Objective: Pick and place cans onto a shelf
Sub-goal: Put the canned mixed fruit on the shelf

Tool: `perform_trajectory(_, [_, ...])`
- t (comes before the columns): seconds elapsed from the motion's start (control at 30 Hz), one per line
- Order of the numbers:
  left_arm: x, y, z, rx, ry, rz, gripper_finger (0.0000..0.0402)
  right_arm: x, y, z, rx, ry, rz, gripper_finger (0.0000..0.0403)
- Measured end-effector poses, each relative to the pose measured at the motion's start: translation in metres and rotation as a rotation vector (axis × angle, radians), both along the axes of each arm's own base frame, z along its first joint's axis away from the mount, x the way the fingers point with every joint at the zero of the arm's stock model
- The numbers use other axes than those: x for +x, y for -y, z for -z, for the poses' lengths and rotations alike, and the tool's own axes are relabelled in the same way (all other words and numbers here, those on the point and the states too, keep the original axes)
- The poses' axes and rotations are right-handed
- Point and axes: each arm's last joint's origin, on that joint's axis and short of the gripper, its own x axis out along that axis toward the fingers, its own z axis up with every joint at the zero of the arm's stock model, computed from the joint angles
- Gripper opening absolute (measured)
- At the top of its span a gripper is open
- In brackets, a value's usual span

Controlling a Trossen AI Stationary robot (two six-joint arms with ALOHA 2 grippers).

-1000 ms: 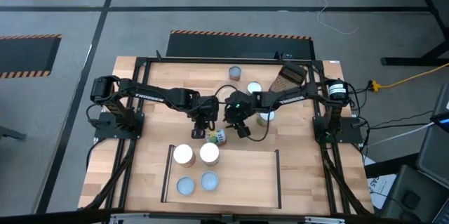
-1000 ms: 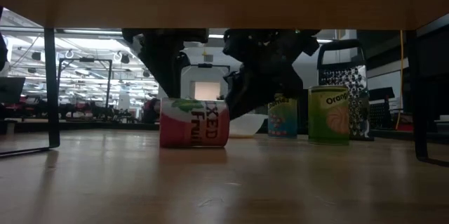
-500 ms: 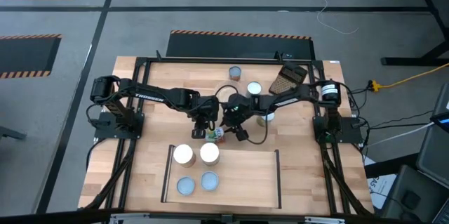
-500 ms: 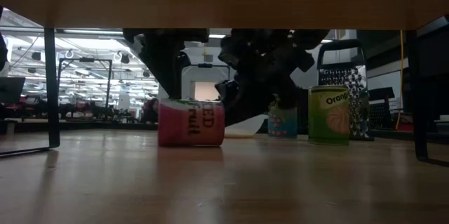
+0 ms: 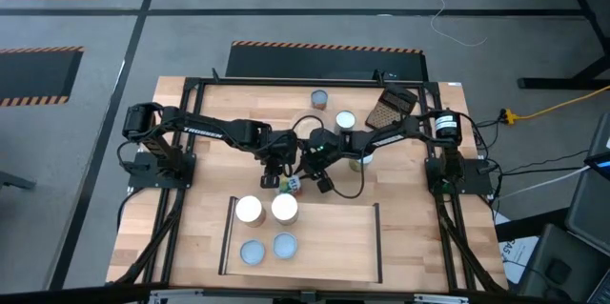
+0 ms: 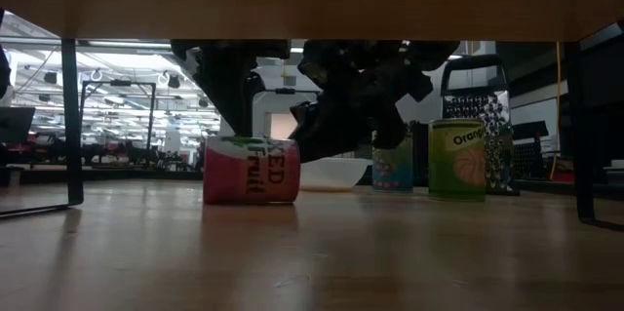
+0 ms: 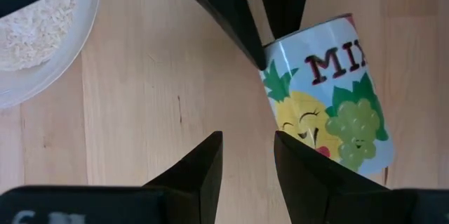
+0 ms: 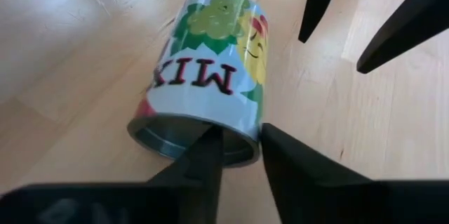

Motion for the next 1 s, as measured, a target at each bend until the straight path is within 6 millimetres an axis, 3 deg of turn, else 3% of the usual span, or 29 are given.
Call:
perform_trajectory(0.23, [0.0, 0.0, 0.0, 0.0, 0.0, 0.0, 0.0121, 0.0, 0.0, 0.0, 0.0, 0.0, 0.0, 0.0011])
perform_trajectory(0.5, [0.0, 0.0, 0.0, 0.0, 0.0, -0.002, 0.0121, 0.0, 0.003, -0.001, -0.001, -0.002, 0.007, 0.0006])
perform_trajectory(0.8, [0.0, -0.015, -0.026, 0.007, 0.021, -0.035, 0.0121, -0.001, 0.014, -0.002, -0.037, -0.001, 0.079, 0.0004])
perform_trajectory(1.0, [-0.011, -0.028, -0.037, 0.016, 0.013, -0.069, 0.0121, -0.003, 0.026, -0.01, -0.042, 0.012, 0.114, 0.0003])
